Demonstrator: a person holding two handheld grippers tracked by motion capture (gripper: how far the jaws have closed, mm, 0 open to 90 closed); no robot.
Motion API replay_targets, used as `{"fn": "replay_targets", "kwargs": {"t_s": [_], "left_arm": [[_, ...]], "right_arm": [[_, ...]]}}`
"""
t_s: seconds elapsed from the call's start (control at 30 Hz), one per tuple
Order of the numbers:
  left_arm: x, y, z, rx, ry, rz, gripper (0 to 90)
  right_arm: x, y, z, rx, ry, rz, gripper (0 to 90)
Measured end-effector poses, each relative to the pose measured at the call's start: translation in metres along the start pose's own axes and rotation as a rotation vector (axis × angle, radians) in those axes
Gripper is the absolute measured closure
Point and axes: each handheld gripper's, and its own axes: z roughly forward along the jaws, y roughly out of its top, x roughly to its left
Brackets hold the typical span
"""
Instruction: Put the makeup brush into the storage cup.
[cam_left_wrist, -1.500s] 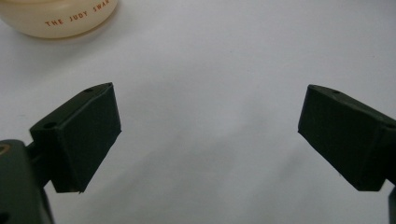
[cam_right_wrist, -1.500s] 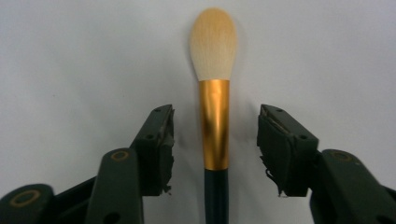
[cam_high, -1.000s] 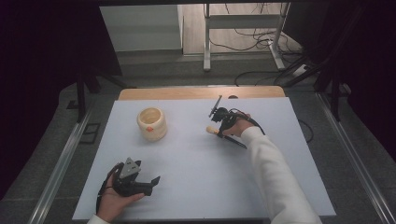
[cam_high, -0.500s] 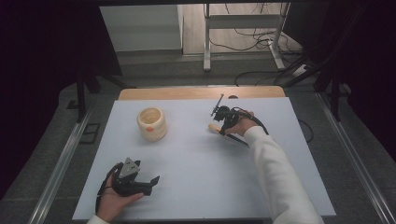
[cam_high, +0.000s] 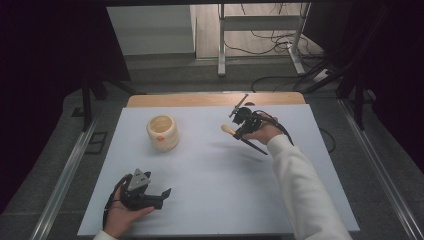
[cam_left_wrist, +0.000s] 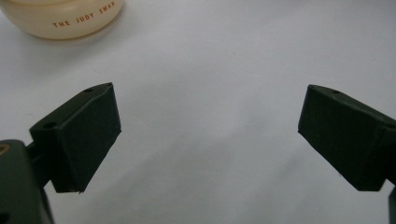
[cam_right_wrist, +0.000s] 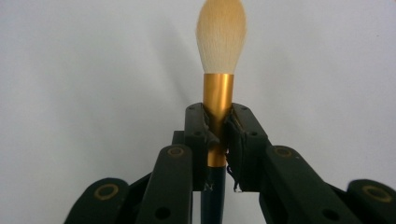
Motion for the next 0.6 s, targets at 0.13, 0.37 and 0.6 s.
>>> {"fn": "replay_targets", "kwargs": {"t_s": [0.13,0.37,0.6], "left_arm": [[0.001,0.000,0.000,-0.001,0.001,-0.001,6.6],[0.001,0.000,0.000,0.002,0.002,0.000,6.6],[0.000,0.000,0.000,-0.003,0.002,-0.004,6.7]], "right_arm": [[0.002,-0.001,-0.005,-0.022,0.004,0.005,79.0],[0.007,-0.005,-0.015,-0.102,0.033,0.012,79.0],[0.008,-0.012,-0.020,-0.151,0.033,0.038,79.0]]}}
